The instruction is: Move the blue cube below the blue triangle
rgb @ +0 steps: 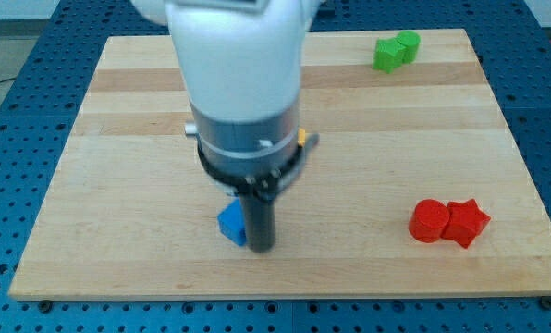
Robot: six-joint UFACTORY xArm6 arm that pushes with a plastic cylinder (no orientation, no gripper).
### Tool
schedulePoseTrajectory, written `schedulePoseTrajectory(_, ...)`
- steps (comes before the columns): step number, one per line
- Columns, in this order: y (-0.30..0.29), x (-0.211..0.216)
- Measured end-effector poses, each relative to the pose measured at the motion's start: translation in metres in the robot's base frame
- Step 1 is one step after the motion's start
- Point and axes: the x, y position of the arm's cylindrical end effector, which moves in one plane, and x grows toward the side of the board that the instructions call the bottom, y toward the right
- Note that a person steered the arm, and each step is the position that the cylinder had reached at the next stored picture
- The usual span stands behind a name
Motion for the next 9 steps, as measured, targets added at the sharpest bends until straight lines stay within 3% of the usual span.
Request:
schedulePoseTrajectory(2, -0.034, 0.022)
schedulePoseTrajectory(3, -0.057, -0.005)
schedulePoseTrajectory(4, -0.008, -0.014)
schedulePoseTrajectory(6, 0.001, -0.057)
schedulePoseTrajectory(7, -0.019, -0.01)
schedulePoseTrajectory(8, -0.085, -0.045)
schedulePoseTrajectory(9, -0.056, -0.064)
